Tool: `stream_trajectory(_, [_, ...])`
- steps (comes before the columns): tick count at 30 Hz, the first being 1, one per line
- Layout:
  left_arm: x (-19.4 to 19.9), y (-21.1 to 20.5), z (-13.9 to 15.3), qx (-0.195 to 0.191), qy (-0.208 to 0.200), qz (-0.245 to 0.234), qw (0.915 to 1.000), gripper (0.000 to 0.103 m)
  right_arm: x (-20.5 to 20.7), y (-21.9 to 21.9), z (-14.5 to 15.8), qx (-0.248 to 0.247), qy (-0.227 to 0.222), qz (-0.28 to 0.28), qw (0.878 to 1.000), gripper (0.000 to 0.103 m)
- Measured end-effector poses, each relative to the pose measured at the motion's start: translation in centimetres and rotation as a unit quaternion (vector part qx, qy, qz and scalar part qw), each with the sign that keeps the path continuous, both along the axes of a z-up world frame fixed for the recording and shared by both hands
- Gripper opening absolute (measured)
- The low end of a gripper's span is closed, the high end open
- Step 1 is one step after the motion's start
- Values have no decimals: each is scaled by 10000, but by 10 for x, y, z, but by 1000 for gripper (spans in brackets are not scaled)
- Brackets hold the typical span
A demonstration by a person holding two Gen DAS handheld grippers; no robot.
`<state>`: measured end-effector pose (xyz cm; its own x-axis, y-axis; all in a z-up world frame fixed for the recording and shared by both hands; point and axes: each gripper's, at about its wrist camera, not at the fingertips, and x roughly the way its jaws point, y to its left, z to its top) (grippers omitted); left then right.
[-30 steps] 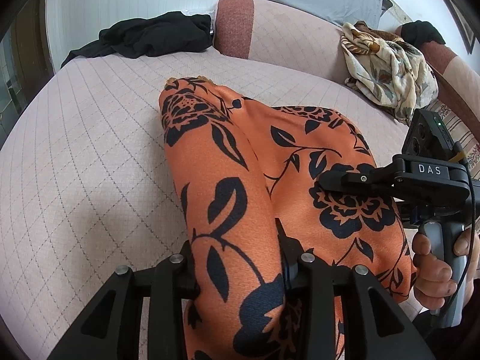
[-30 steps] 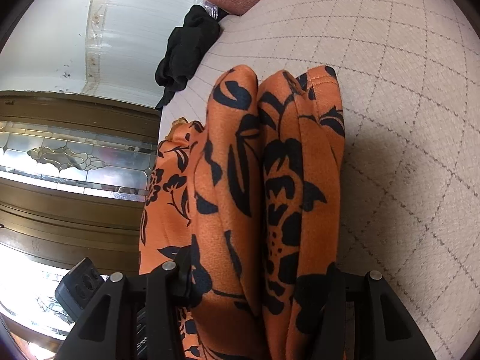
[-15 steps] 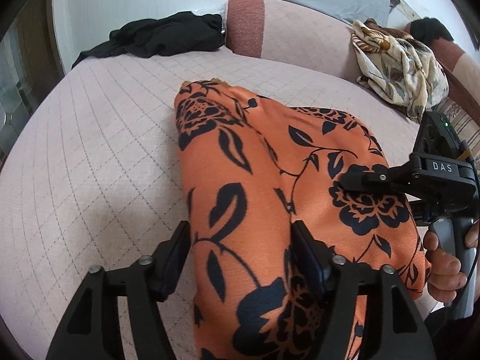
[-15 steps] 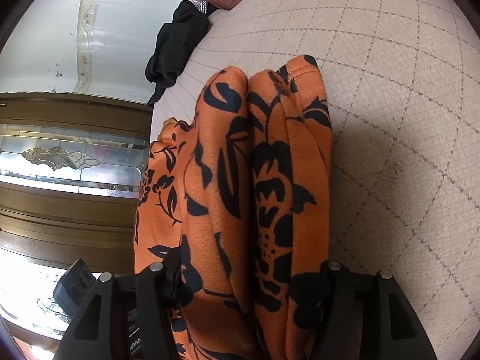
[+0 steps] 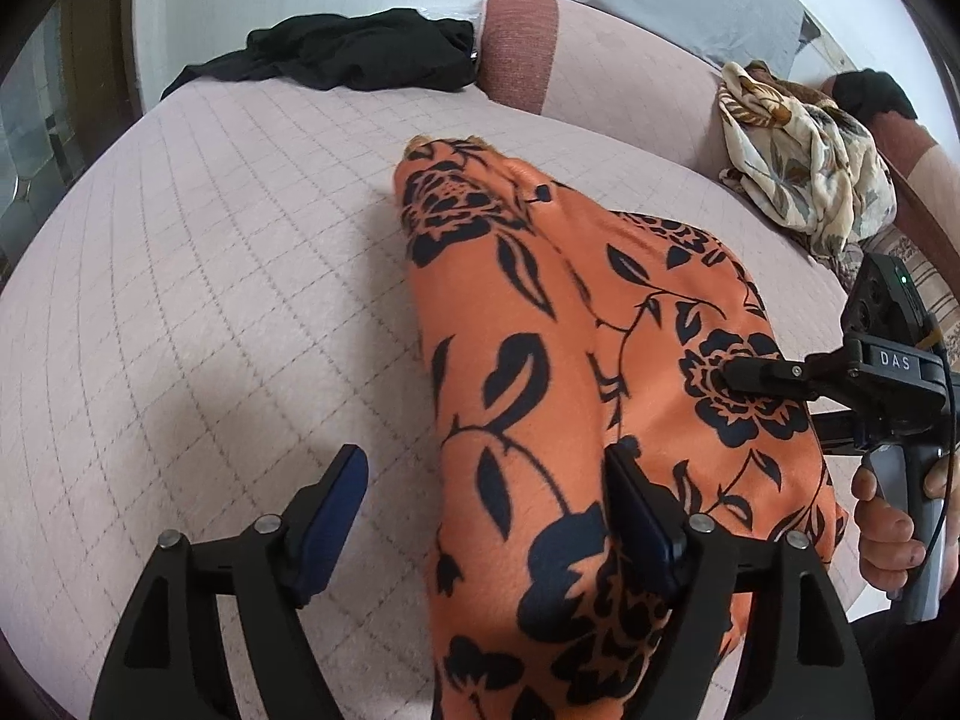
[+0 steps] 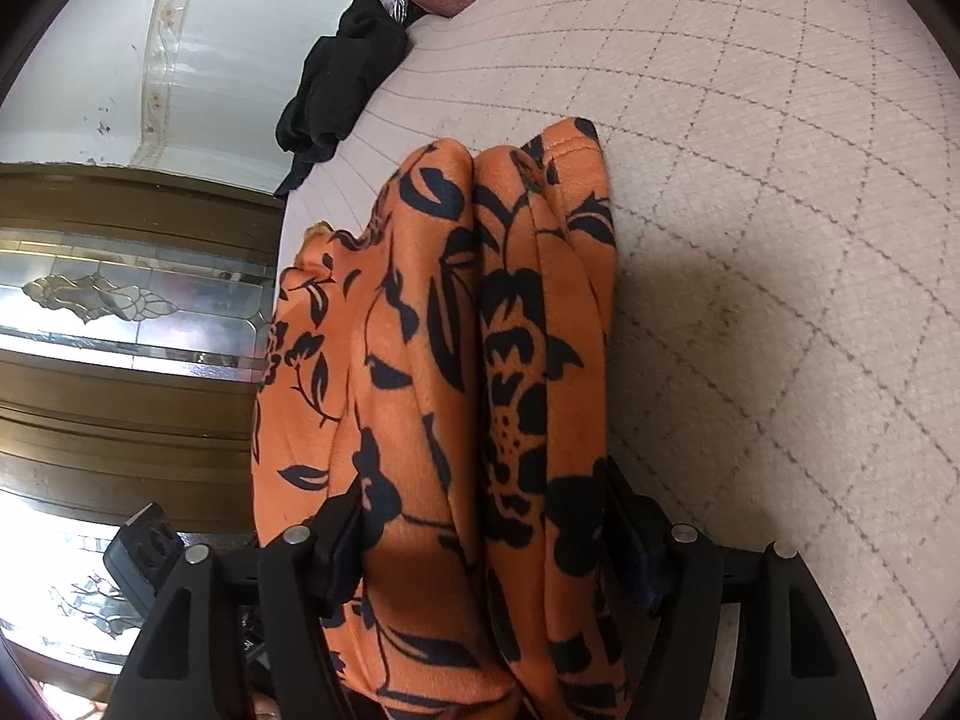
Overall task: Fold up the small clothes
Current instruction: 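Release the bundle with the right gripper and lift it away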
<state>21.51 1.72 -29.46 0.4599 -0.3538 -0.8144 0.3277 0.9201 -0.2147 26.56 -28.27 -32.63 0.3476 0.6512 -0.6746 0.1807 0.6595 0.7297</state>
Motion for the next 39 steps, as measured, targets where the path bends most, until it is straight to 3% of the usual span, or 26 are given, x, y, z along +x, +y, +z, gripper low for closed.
stream_trajectory(6, [-9, 14, -5, -155, 103, 143, 9997, 85, -11, -2, 2, -155, -40, 14, 9999, 71])
stream_trajectory(13, [-24, 28, 1, -143, -53, 375, 9992, 86, -30, 1, 21, -720, -270, 38, 9970, 73])
stream_trajectory(18, [-43, 39, 26, -21, -794, 798, 9936, 86, -62, 6, 78, -1780, -1462, 39, 9731, 71])
stream_trajectory(20, [-46, 47, 31, -36, -896, 1023, 9907, 86, -77, 9, 96, -1676, -1975, 180, 9657, 65])
stream_trajectory(23, [-47, 61, 25, -187, -641, 1273, 9896, 86, -88, 22, 103, -1266, -2246, 579, 9645, 62])
stream_trajectory(25, [-49, 63, 17, -260, -417, 1291, 9904, 86, -89, 32, 97, -1013, -2130, 839, 9682, 51])
stream_trajectory(27, [-52, 60, 17, -113, -474, 1263, 9908, 85, -88, 40, 88, -825, -1938, 1017, 9723, 48])
stream_trajectory(30, [-59, 53, 22, 229, -792, 1191, 9895, 85, -82, 53, 62, -1177, -1392, 1237, 9754, 40])
stream_trajectory(31, [-59, 51, 20, 385, -833, 1172, 9889, 85, -79, 53, 48, -1348, -1072, 1239, 9772, 31])
stream_trajectory(35, [-54, 35, 2, 1305, -840, 1088, 9819, 85, -78, 51, 41, -1282, -997, 1349, 9775, 30])
stream_trajectory(39, [-51, 38, 1, 1506, -924, 1103, 9781, 85, -86, 52, 33, -1247, -999, 1348, 9779, 30])
